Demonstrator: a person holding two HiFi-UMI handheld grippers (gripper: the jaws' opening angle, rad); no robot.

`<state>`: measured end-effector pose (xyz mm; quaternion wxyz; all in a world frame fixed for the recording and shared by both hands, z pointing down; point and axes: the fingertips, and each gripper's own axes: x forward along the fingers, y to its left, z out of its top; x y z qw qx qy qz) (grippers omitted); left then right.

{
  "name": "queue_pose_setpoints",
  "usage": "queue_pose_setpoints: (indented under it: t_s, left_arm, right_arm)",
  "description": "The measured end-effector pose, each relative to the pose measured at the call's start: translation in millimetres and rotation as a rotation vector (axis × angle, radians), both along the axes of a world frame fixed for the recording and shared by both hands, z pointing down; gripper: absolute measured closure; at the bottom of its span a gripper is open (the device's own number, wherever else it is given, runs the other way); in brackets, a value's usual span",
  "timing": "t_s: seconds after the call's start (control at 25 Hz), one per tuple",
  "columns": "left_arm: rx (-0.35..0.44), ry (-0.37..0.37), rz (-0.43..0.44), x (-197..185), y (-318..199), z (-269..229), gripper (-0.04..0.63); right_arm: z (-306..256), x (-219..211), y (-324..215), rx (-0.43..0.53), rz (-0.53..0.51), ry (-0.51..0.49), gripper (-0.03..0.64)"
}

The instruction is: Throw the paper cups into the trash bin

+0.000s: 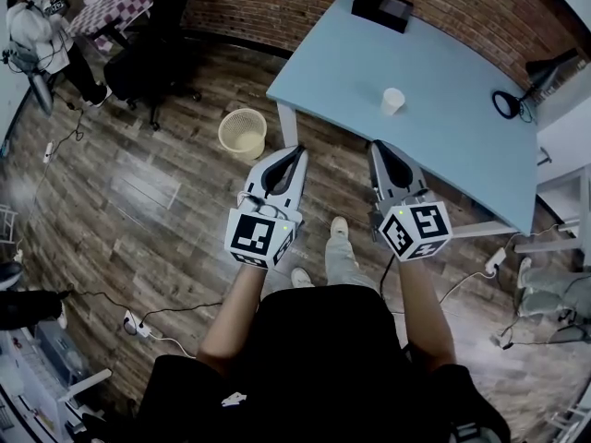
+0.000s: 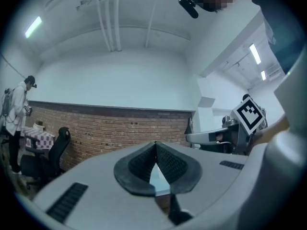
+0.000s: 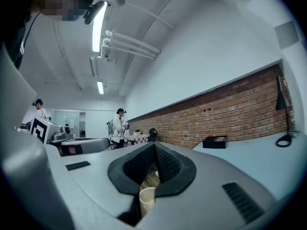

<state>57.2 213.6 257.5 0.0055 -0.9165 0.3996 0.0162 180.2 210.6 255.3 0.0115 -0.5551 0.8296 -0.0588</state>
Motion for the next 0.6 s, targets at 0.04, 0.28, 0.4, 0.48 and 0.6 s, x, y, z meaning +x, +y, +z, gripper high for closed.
queue_pose_setpoints:
  t_s: [0.04,0.28,0.4,0.48,0.6]
  left_arm:
    - [0.010,-0.023,0.007,6,0,1,0.586]
    - [0.011,-0.046,0.024,29,-16,7,0.586]
    - [-0.004,-0.034,0.031,43,-27,9,0.586]
    - [-0.010,-0.035,0.035,52,-36,10,0.586]
    - [-0.016,-0.040,0.042,67,-49,13,0.586]
  right_arm:
    - [0,4,-3,0.001,0.003,-0.002,0.613]
    - [4,26,-21,-0.005,0.014,-0.001,0.612]
    - [4,41,-32,-0.011,0.022,0.001,0.614]
    - [4,52,-42,-0.016,0.029,0.000,0.612]
    - [6,66,-57,-0.022,0.032,0.002,0.612]
